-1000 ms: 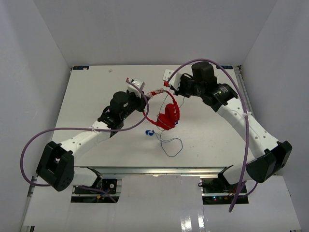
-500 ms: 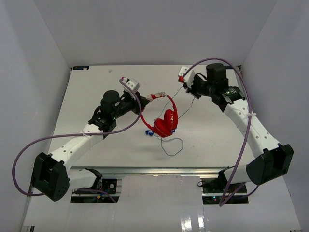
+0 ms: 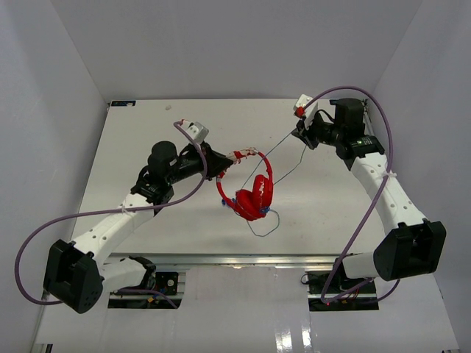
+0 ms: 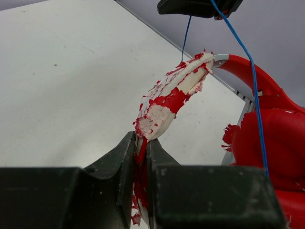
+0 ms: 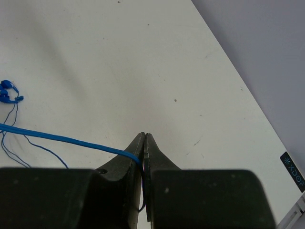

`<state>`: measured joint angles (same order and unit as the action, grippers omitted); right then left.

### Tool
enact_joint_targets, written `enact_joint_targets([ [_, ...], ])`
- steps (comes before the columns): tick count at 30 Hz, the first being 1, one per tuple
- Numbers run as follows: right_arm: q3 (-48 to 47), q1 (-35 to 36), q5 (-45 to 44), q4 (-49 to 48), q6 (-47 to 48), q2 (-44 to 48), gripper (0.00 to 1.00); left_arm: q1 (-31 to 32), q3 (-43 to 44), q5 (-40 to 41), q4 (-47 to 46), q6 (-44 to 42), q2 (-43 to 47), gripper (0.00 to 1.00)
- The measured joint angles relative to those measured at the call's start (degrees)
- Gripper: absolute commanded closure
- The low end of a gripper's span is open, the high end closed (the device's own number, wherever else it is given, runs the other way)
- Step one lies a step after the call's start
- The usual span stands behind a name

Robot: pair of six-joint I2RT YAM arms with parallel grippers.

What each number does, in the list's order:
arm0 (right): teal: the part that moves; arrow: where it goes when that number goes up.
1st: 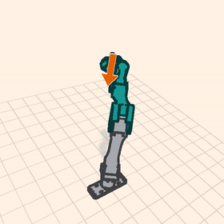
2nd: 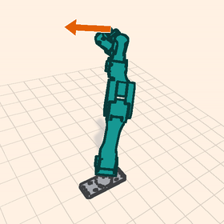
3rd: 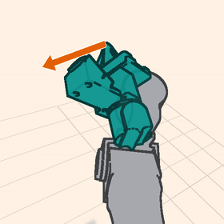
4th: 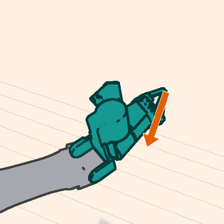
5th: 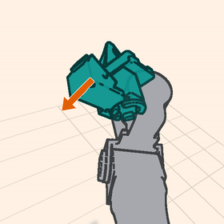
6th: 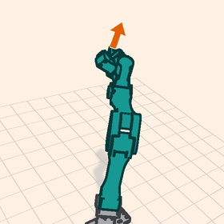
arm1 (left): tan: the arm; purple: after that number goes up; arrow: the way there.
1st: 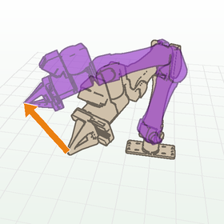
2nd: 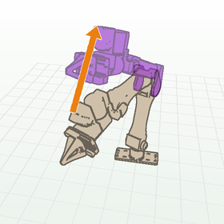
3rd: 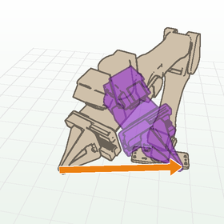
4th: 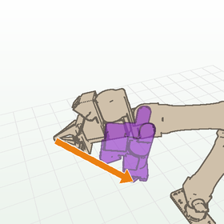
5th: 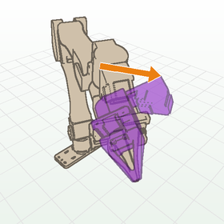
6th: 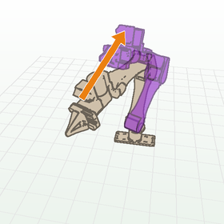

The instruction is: Wrap the headphones

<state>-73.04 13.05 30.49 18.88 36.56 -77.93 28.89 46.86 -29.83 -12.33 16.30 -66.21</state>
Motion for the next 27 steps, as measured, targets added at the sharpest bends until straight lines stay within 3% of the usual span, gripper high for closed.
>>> enact_joint_targets([
  [11, 6.97, -5.12, 11.91, -6.45, -6.89, 1.21, 0.92, -2.54, 0.46, -0.59, -3.14, 13.30, 0.03, 1.00],
  [15, 10.66, -5.58, 18.93, -12.51, -12.35, 1.62, 0.92, -2.55, 4.51, 0.57, -1.61, 18.13, -0.96, 1.00],
  [22, 16.11, -5.18, 29.97, -31.25, -31.37, 0.36, 0.92, -2.51, 11.63, 5.75, -0.32, 24.87, -1.41, 1.00],
  [27, 17.15, -2.10, 32.94, -44.49, -43.00, -3.41, 0.92, -1.32, 15.46, 11.85, 0.90, 29.42, -2.56, 1.00],
])
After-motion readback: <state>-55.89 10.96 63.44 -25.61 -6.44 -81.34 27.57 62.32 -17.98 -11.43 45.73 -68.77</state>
